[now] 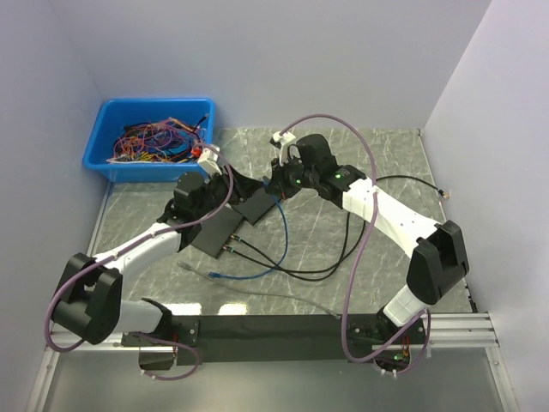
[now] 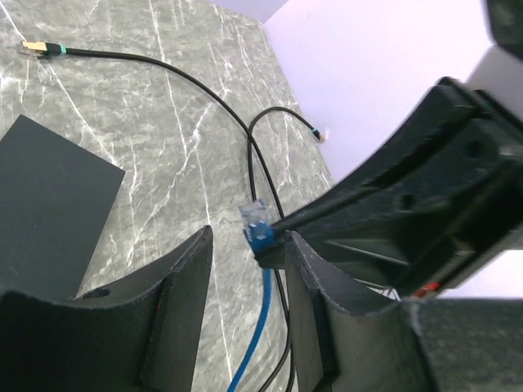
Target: Insert the plug into the switch port
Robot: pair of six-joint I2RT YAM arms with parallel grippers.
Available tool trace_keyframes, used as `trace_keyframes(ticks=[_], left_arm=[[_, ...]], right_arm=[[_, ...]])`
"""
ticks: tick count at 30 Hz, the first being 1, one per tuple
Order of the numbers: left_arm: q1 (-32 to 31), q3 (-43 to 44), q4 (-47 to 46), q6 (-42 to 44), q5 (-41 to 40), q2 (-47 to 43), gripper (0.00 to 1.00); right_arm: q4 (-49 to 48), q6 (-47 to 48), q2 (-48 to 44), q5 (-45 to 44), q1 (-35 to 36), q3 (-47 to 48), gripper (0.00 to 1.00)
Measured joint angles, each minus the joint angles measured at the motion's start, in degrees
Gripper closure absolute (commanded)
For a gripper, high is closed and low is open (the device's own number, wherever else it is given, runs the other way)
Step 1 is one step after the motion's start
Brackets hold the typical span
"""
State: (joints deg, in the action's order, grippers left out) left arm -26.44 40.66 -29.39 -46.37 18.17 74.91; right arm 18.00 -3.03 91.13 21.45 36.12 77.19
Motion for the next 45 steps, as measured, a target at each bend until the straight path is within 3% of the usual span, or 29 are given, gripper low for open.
trace_keyframes(ticks=[14, 24, 30, 45], left_arm=[[0.1, -4.5, -8.6, -1.4, 1.3, -0.3, 0.54], [4.9, -14.2, -26.8, -6.9, 6.9, -2.3, 0.54], [6.4, -15.8, -34.6, -9.7, 10.3, -2.4, 0.54], [6.4, -16.1, -40.2, -11.7, 12.0, -2.1, 0.56]], right_arm=[[-2.6, -0.1, -0.3, 6.7, 0.1, -1.8, 1.0], [-14.7, -6.6, -0.2, 24.4, -4.5, -7.7, 1.0], [-22.9, -11.8, 0.8, 31.5, -6.1, -8.3, 1.0], [-25.3, -14.3, 2.7, 34.9, -5.9, -8.3, 1.0]])
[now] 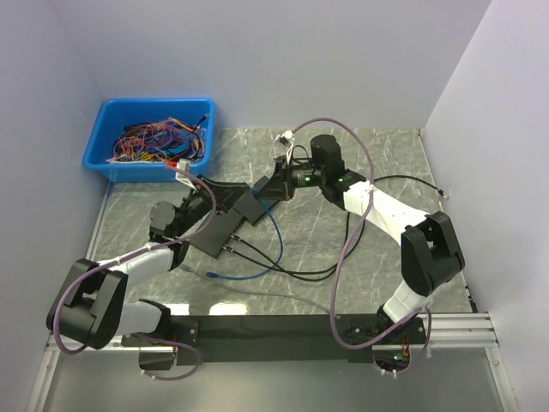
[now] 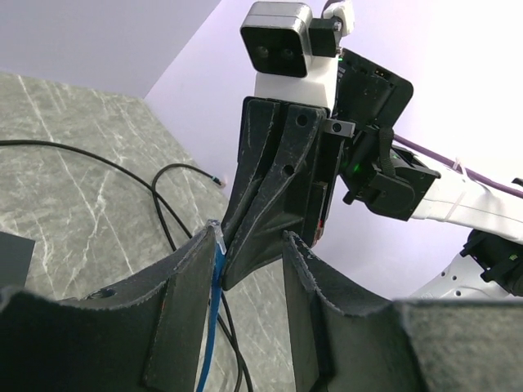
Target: Insert the plug into the switch port
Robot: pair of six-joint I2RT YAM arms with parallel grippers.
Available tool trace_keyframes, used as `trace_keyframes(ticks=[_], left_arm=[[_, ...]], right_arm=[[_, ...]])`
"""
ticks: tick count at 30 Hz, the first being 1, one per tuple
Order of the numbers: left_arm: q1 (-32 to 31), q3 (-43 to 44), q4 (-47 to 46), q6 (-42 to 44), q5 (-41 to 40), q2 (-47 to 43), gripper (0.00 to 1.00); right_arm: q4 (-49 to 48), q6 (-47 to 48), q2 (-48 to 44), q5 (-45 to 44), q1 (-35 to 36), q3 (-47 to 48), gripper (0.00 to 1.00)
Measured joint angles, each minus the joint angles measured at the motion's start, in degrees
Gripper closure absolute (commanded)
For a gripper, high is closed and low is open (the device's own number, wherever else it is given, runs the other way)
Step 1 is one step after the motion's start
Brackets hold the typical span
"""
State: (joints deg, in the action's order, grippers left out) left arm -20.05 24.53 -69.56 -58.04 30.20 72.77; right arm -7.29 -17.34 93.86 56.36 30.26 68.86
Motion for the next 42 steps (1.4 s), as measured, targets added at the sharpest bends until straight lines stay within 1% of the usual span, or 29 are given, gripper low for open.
trace_keyframes(ticks=[9, 19, 25, 28, 31, 32, 34, 35, 38, 40, 41, 42], left_arm=[[0.2, 0.0, 0.2, -0.2, -0.2, 1.5, 0.56], [0.2, 0.0, 7.0, 1.9, -4.1, 0.4, 0.57], [0.0, 0.0, 7.3, 1.8, -4.6, -0.2, 0.58], [-0.3, 0.0, 7.3, 1.9, -4.6, -0.2, 0.59], [-0.9, 0.1, 7.5, 2.1, -4.6, -0.2, 0.64], [-1.0, 0.1, 7.6, 2.2, -4.6, -0.2, 0.7], [-1.4, 0.3, 8.0, 2.8, -4.6, -0.2, 0.76], [-1.6, 0.4, 8.3, 3.0, -4.6, -0.5, 0.81], [-1.8, 0.5, 10.0, 3.9, -4.8, -1.4, 0.88], [-1.8, 0.5, 11.3, 4.4, -5.0, -2.1, 0.9], [-1.9, 0.6, 12.1, 4.5, -5.2, -2.5, 0.92], [-2.1, 0.9, 13.5, 4.7, -5.9, -3.0, 0.92]], right_arm=[[0.0, 0.0, 1.0, 0.0, 0.1, 0.0, 1.0], [-0.3, -0.3, 1.0, 1.0, 0.9, 0.0, 1.0], [-0.4, -0.5, 1.0, 1.6, 1.2, 0.0, 1.0], [-0.4, -0.5, 1.1, 1.7, 1.6, 0.0, 1.0], [-0.4, -0.7, 1.3, 1.8, 2.0, 0.0, 1.0], [-0.4, -0.8, 1.3, 1.8, 2.2, 0.0, 1.0], [-0.4, -0.9, 1.4, 1.7, 2.3, 0.0, 1.0], [-0.4, -0.9, 1.5, 1.7, 2.3, 0.0, 1.0], [-0.4, -1.1, 1.9, 1.8, 2.3, 0.1, 1.0], [-0.4, -1.1, 2.0, 1.8, 2.4, 0.2, 1.0], [-0.4, -1.1, 2.0, 1.6, 2.4, 0.2, 0.96], [-0.3, -1.0, 2.0, 1.2, 2.5, 0.2, 0.83]])
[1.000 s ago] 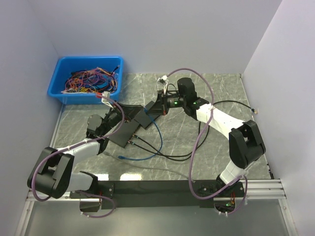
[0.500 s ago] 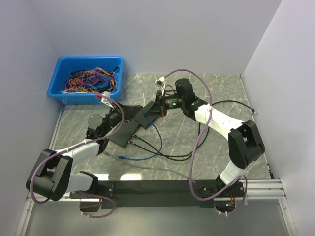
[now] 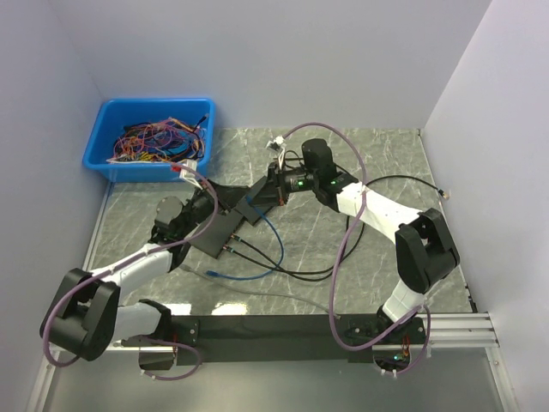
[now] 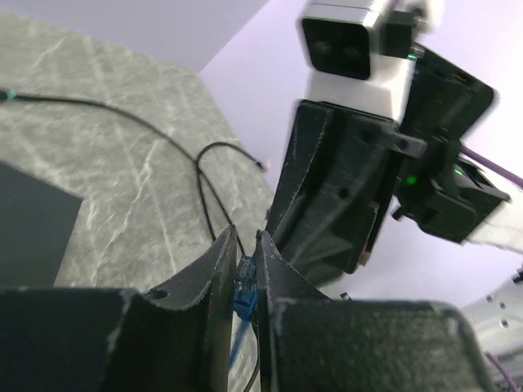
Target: Insert the plug into the switch port
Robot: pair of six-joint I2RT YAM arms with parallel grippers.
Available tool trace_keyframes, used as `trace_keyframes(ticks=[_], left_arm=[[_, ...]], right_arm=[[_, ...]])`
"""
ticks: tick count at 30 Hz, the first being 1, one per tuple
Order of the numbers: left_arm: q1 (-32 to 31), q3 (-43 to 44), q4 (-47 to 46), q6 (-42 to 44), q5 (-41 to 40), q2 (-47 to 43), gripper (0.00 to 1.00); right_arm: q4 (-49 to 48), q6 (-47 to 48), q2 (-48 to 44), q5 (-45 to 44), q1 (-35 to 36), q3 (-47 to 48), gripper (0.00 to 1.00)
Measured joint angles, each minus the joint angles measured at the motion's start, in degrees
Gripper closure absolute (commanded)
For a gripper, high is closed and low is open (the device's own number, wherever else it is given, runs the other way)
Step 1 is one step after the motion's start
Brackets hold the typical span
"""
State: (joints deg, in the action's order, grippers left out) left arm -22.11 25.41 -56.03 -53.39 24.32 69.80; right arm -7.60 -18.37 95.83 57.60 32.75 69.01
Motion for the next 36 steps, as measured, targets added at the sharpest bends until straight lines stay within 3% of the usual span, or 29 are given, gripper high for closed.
trace_keyframes(ticks=[4, 5, 6, 11, 20, 36], left_arm=[[-0.6, 3.7, 13.8, 0.2, -5.4, -2.8, 0.94], [-0.6, 5.1, 18.3, 0.1, -7.7, -3.6, 1.0], [-0.6, 5.9, 20.8, -0.1, -9.0, -4.1, 0.99], [-0.6, 9.7, 33.4, -2.8, -13.4, -4.8, 1.0], [-0.6, 10.2, 38.9, -6.1, -13.6, -4.1, 0.99], [-0.7, 10.5, 40.5, -6.4, -13.6, -4.1, 1.0]], right_arm=[[2.9, 1.6, -0.8, -5.7, 0.2, 0.1, 0.61], [4.1, 2.5, -1.5, -8.1, 0.4, 0.1, 0.53], [5.6, 3.3, -2.4, -10.6, 0.7, 0.1, 0.52], [11.6, 8.2, -8.3, -24.4, 4.6, 1.3, 0.51], [15.3, 12.8, -7.7, -37.3, 11.9, 6.6, 0.51], [18.3, 13.6, -0.9, -40.4, 12.9, 8.2, 0.62]])
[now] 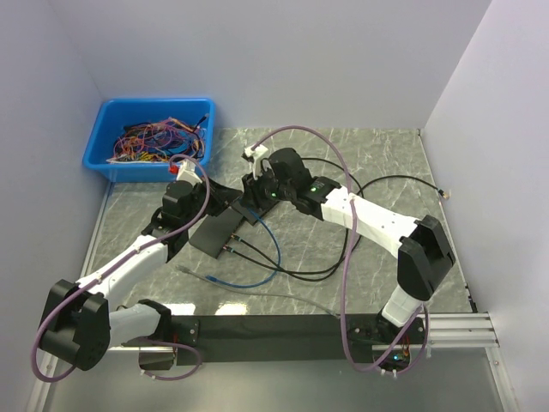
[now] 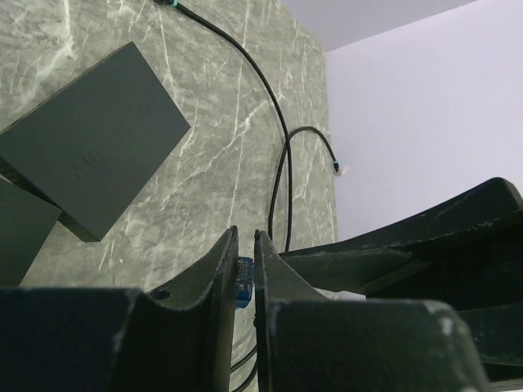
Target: Insert the plug into the switch port
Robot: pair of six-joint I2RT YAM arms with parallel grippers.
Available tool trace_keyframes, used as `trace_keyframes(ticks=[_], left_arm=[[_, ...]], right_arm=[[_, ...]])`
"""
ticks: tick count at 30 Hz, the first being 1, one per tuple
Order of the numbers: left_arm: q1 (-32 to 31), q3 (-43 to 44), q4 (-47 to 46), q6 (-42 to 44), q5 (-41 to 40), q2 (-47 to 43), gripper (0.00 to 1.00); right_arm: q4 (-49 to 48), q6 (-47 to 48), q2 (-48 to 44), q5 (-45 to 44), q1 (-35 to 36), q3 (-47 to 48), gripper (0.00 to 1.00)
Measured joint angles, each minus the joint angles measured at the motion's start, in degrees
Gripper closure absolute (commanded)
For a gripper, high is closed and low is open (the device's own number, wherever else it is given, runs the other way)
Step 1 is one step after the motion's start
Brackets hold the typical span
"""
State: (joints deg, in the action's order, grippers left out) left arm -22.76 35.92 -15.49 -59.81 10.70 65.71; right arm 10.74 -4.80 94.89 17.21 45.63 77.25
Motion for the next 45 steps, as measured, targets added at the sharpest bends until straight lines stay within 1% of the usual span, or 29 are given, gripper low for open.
trace_keyframes(ticks=[2, 13, 15, 24, 25, 27, 28, 29, 30, 31, 33, 34, 37, 41, 45], left_arm=[[0.0, 0.0, 0.0, -0.1, 0.0, 0.0, 1.0], [0.0, 0.0, 0.0, -0.5, 0.0, 0.0, 1.0], [0.0, 0.0, -0.1, -0.6, 0.0, 0.0, 1.0], [0.0, 0.0, -0.5, -0.9, -0.1, 0.0, 1.0], [0.0, 0.0, -0.5, -0.9, -0.1, 0.0, 0.99], [0.0, 0.0, -0.5, -0.9, -0.1, 0.0, 0.99], [0.0, 0.0, -0.5, -0.9, -0.1, 0.0, 1.0], [0.0, 0.0, -0.5, -0.9, -0.1, 0.0, 1.0], [0.0, 0.0, -0.5, -0.9, -0.1, 0.0, 0.98], [0.0, 0.0, -0.5, -0.9, -0.1, 0.0, 0.87], [0.0, -0.1, -0.5, -0.8, -0.1, 0.0, 0.7], [0.0, -0.1, -0.6, -0.7, 0.0, 0.0, 0.58], [0.0, -0.1, -0.9, -0.1, 0.1, -0.1, 0.44], [0.9, -0.1, 0.0, 1.0, -0.1, -0.4, 0.39], [4.3, -0.1, 0.3, 2.6, 0.0, -0.3, 0.39]], right_arm=[[0.0, 0.0, 0.2, 0.1, 0.0, 0.1, 0.64], [0.0, -0.2, 1.9, 0.4, 0.0, 0.8, 0.67], [0.1, -0.3, 2.0, 0.4, 0.0, 0.8, 0.69], [0.7, -0.2, 2.1, 0.4, 0.0, 1.5, 0.85], [0.7, -0.2, 2.1, 0.4, 0.0, 1.5, 0.88], [0.7, -0.2, 2.2, 0.4, 0.0, 1.5, 0.92], [0.7, -0.2, 2.2, 0.4, 0.0, 1.5, 0.96], [0.6, -0.2, 2.3, 0.4, 0.0, 1.5, 0.98], [0.6, -0.2, 2.3, 0.4, 0.0, 1.5, 1.0], [0.5, -0.2, 2.4, 0.4, 0.0, 1.5, 1.0], [0.5, -0.2, 2.4, 0.4, 0.0, 1.5, 1.0], [0.5, -0.2, 2.4, 0.1, 0.1, 1.5, 1.0], [0.6, -0.2, 2.7, -1.2, 0.1, 1.5, 1.0], [1.4, -0.2, 2.8, -3.6, 0.1, 1.1, 1.0], [3.1, -0.3, 2.8, -7.2, -0.2, 0.0, 1.0]])
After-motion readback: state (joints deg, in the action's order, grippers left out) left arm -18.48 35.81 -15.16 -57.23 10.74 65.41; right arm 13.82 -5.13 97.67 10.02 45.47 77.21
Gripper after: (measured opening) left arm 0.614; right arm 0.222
